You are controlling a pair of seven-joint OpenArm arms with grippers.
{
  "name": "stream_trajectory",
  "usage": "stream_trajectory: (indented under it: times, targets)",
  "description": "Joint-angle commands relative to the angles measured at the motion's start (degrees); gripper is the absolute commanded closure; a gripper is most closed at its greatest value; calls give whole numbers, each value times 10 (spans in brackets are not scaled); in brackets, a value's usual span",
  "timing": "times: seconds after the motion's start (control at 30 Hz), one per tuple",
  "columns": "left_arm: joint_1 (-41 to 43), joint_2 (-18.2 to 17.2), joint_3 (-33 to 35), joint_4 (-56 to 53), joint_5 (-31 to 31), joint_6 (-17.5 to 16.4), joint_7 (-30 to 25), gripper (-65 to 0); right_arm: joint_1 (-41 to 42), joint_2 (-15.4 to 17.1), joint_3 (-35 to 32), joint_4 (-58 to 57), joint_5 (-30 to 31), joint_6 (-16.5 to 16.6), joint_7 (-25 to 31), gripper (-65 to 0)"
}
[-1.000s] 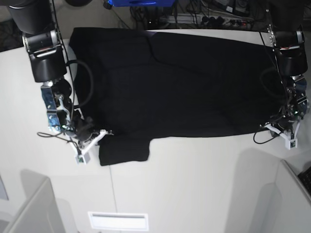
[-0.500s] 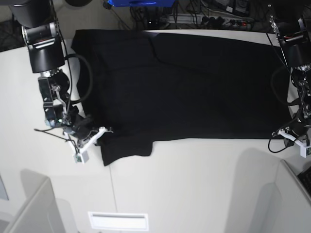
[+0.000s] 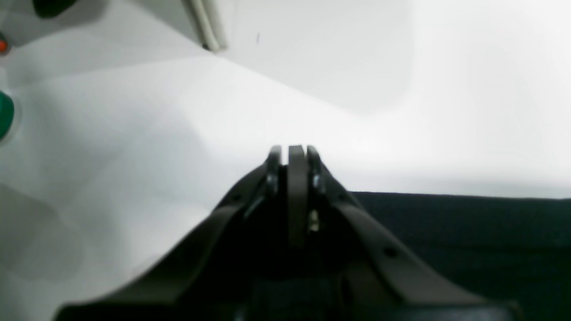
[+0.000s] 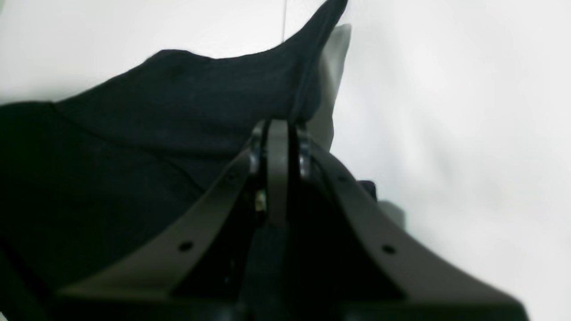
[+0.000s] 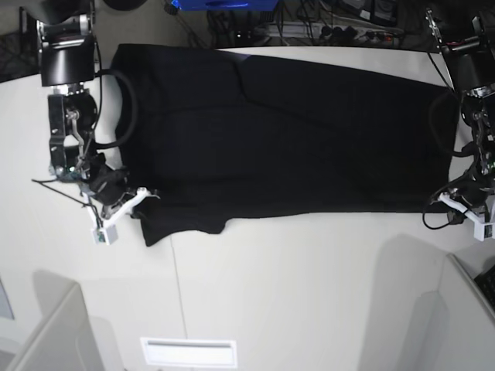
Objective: Fold the T-shirt properly
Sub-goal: 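Lift the hem corners and fold them toward the collar edge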
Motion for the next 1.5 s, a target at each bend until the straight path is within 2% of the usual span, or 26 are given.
stream_trajectory:
  times: [0.0,0.17,0.27,0.4,0.63,0.77,1.27,1.47]
  targets:
    - [0,-17,-21,21,6,6,-13,0,2,7,10,18,1,0,5,0]
    - [33,-17,-46,80,6,6,-12,0,-42,6,38,70,3,0,-1,0]
    - [58,-17,-49,98,6,6,-12,0,-66,4,64,113,4,0,-39,0]
    - [95,-16,-66,123,5,6,-12,0,-97,-18,99,158,3,0,-62,0]
    - [142,-15,-82,163,5,6,-12,0,-121,-21,105,198,3,0,-90,0]
    - [166,-15,-102,179,5,5,-12,0,-146,-22,105,236,3,0,-91,0]
    - [241,-15,-103,224,5,5,-12,0,-251,-23,106,309,4,0,-91,0]
    - [264,-16,-117,237,5,5,-12,0,-284,-31,141,315,5,3,-91,0]
